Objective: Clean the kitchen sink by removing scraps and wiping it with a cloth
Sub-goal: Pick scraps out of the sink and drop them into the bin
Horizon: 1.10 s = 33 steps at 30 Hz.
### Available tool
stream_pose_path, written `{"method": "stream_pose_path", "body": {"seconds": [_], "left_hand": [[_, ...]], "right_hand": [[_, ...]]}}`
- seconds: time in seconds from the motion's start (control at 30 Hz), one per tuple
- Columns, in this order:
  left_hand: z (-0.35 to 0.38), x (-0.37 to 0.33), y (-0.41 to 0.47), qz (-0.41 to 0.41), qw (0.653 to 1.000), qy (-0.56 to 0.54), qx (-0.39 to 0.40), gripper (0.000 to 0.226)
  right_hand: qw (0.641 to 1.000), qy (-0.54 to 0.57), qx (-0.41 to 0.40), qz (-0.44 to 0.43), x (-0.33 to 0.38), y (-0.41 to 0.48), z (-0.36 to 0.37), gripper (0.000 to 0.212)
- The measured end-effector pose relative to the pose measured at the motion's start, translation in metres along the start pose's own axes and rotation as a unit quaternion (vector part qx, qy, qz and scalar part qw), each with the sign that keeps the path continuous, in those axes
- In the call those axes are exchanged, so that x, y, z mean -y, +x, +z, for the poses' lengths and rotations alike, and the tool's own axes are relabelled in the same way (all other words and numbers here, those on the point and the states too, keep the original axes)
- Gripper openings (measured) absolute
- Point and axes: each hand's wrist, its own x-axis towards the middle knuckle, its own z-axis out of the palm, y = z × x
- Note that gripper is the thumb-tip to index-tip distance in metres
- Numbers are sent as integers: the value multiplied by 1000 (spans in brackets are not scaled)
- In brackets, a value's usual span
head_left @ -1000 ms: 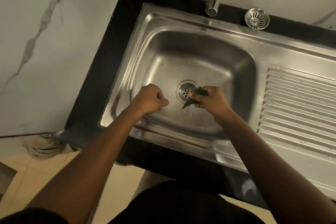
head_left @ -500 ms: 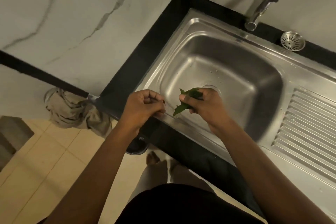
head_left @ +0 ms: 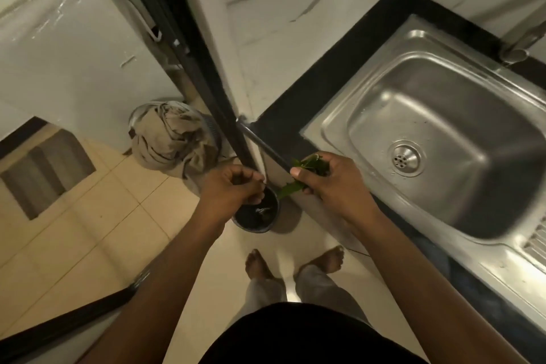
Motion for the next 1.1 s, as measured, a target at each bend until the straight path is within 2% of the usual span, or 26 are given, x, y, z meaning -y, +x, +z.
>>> {"method": "stream_pose_path", "body": {"seconds": [0.2,0.3,0.4,0.57,0.73,0.77,0.83,1.0,1.1], "left_hand": [[-59,63,-18,-57,998,-17,-21,10],[-74,90,-18,-73,996,-24,-39,7],[-80,116,-7,-97,992,-28,-72,12],[-83,171,24,-128,983,-47,-126,14],[-75,224,59,-168,973,-57,-149,21],[-73,234,65,-173,971,-56,-153,21],[-68,246,75,-182,969,-55,-155,25],[-59,262,105,-182,973,-4,-142,26],[-59,267,122,-178,974,14,-139,23]], "right_hand": [[998,-43,20,44,-22,-3,65,14],[994,-87,27,56,-41,5,91,15],[993,-86,23,73,-66,26,116,12],[986,-115,22,119,-121,72,154,18],[972,-161,29,165,-177,113,178,15],[968,-180,35,170,-186,119,183,20],[962,-213,35,166,-198,128,193,27],[950,-275,25,149,-223,147,210,23],[947,-282,41,148,-230,156,217,28]]}}
